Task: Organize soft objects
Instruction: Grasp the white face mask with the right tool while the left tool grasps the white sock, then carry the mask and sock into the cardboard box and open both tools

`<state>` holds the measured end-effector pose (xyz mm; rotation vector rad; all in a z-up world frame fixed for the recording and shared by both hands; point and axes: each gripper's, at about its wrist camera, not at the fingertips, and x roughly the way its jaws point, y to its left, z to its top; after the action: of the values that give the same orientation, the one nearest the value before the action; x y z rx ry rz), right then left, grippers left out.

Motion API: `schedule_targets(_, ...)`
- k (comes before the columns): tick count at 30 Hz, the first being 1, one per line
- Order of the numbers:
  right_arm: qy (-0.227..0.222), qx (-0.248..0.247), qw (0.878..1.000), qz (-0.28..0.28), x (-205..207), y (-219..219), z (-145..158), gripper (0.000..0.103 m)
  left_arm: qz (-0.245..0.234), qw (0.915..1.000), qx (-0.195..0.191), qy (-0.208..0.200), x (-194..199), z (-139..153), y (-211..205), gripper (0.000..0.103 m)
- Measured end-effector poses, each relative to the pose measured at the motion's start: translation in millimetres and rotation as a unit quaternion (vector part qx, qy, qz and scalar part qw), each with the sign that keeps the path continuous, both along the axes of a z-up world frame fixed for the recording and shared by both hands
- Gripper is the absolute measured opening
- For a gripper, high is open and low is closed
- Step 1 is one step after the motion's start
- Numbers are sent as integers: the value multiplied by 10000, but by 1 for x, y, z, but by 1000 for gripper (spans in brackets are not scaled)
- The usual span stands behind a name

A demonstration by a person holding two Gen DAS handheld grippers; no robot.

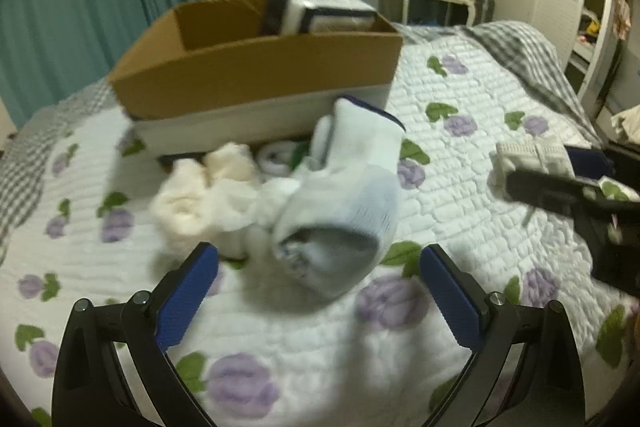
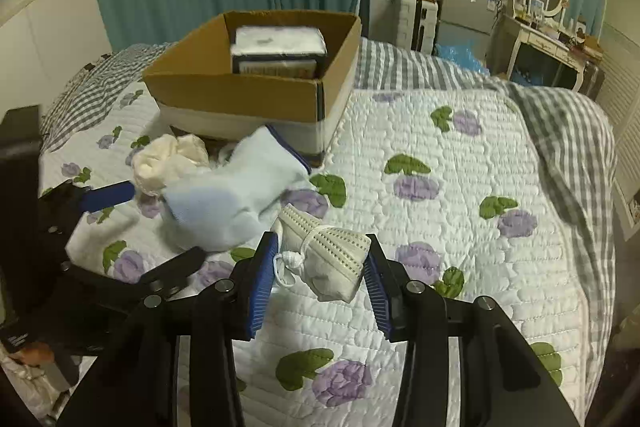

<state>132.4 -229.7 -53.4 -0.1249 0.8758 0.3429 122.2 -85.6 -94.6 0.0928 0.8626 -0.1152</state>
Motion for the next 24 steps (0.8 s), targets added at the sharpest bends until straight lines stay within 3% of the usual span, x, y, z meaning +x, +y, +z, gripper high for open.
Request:
schedule_targets(1, 34, -28, 10000, 7, 2, -1, -3, 42, -6, 10000, -27, 38, 4, -3, -3, 99)
schedule_targets(3, 78, -33, 10000, 5, 4, -2, -8, 42, -64, 9999, 11, 83, 13, -8, -11, 78)
schedule_targets(8, 135, 67, 9999, -9, 9, -7, -13, 42, -274, 9991, 285, 121, 24, -18, -24, 56)
schedule_targets(16, -16, 53, 10000, -5, -2, -2, 2, 42, -273, 9996, 30, -5, 11, -1, -9, 51)
schedule_targets(24, -655, 55, 9978, 23, -27, 6, 68, 42, -326, 9975, -30, -631, -23, 61, -2, 51)
